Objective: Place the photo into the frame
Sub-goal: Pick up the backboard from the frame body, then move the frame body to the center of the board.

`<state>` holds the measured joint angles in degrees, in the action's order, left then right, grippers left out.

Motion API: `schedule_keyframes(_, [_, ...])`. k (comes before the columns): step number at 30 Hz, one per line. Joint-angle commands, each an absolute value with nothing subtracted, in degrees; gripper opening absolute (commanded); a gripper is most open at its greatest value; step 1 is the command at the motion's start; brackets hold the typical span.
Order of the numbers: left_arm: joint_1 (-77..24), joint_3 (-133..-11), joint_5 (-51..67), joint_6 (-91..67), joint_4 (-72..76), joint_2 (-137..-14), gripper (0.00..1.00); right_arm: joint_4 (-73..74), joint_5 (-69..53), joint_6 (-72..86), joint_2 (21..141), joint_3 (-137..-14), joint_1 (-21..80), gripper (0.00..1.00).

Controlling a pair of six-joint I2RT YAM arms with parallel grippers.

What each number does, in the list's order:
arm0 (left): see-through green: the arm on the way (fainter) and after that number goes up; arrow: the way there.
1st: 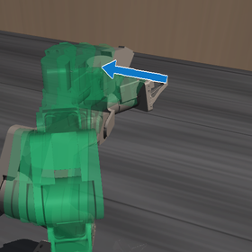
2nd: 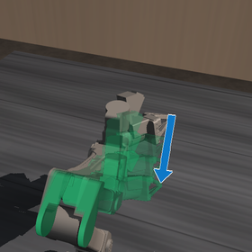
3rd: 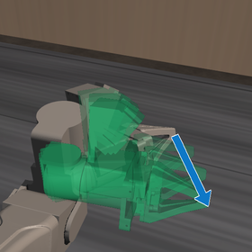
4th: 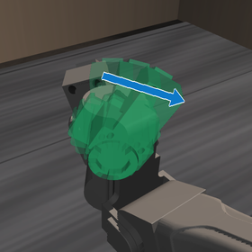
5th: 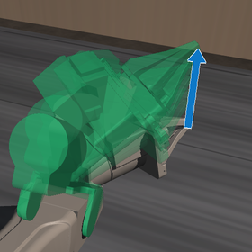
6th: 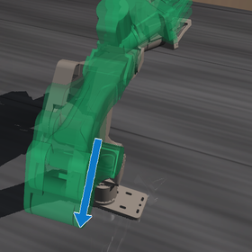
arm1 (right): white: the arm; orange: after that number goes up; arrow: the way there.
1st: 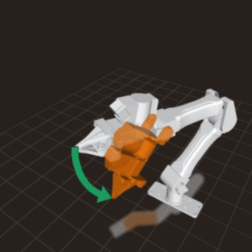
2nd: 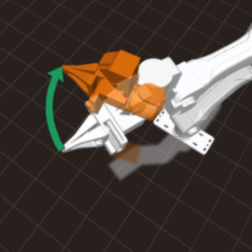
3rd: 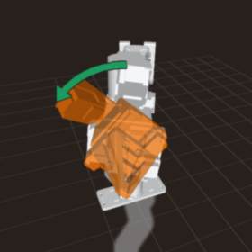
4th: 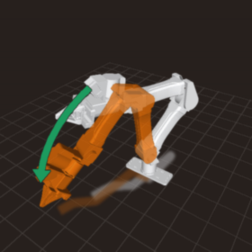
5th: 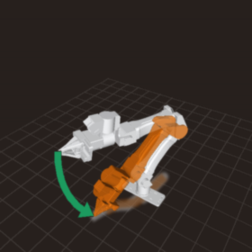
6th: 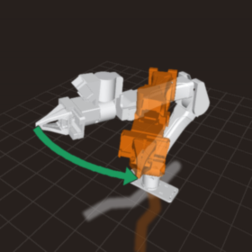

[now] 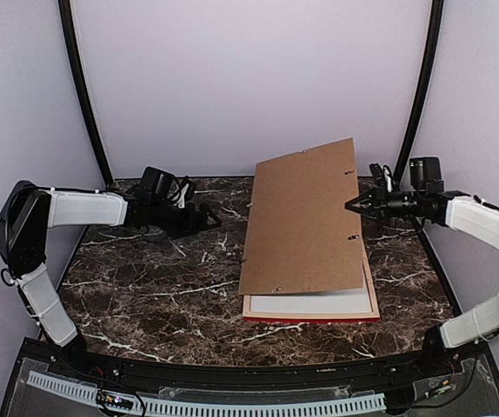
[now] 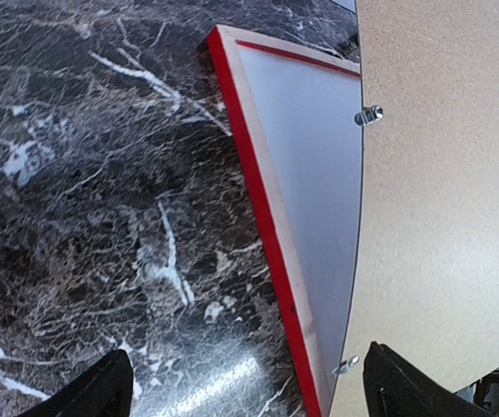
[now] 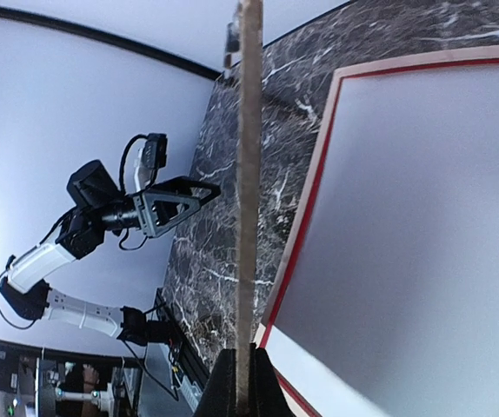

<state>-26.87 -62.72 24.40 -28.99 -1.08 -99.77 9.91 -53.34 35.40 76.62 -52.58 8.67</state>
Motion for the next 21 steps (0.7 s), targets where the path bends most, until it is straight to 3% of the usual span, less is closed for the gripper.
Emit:
schedule_keyframes(1, [-30.9, -68.1, 20.0, -25.9, -5.5, -102.2, 0.94, 13.1, -56.5, 34.1, 69.8, -50.3, 0.8, 0.00])
schedule_keyframes(10, [-38.2, -81.6, 12.4, -22.7, -14.5, -112.5, 0.84, 15.8, -61.1, 34.7, 65.7, -52.1, -13.8, 0.00])
schedule_keyframes(21, [-41.8, -89.2, 6.5, -22.9, -17.8, -122.7, 0.65, 10.4, -62.6, 38.6, 64.9, -49.8, -16.1, 0.00])
